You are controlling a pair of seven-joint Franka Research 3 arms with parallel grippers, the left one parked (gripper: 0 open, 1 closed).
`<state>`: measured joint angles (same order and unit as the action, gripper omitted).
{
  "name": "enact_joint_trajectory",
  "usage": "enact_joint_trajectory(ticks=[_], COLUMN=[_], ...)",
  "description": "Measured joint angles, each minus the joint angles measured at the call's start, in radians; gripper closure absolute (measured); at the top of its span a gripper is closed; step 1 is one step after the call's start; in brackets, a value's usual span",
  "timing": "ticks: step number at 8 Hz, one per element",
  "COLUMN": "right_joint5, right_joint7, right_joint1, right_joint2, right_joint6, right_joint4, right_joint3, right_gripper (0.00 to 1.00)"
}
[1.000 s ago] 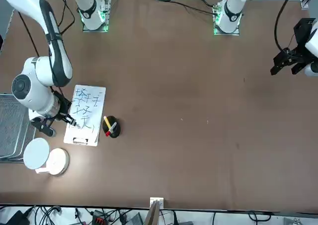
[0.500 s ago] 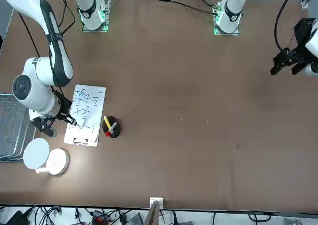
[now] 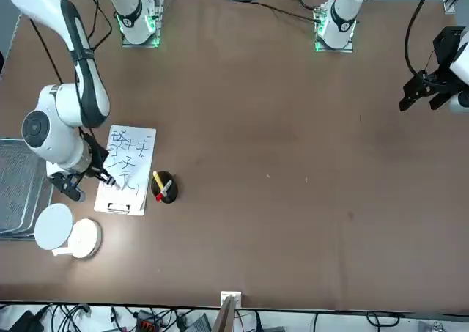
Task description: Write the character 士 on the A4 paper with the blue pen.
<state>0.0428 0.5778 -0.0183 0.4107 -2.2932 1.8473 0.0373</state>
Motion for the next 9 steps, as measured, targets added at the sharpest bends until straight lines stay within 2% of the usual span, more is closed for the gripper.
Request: enact_joint_trajectory(ticks=[2, 9], right_joint5=[0.0, -0.001], right_joint7=[0.008, 0.033], right_joint1=[-0.001, -0.001], right_joint2=[0.0, 0.002], right_joint6=[0.0, -0.007], right_joint4=[0.0, 0.0], right_joint3=[0.01, 0.011], right_gripper=[0.81, 0.81])
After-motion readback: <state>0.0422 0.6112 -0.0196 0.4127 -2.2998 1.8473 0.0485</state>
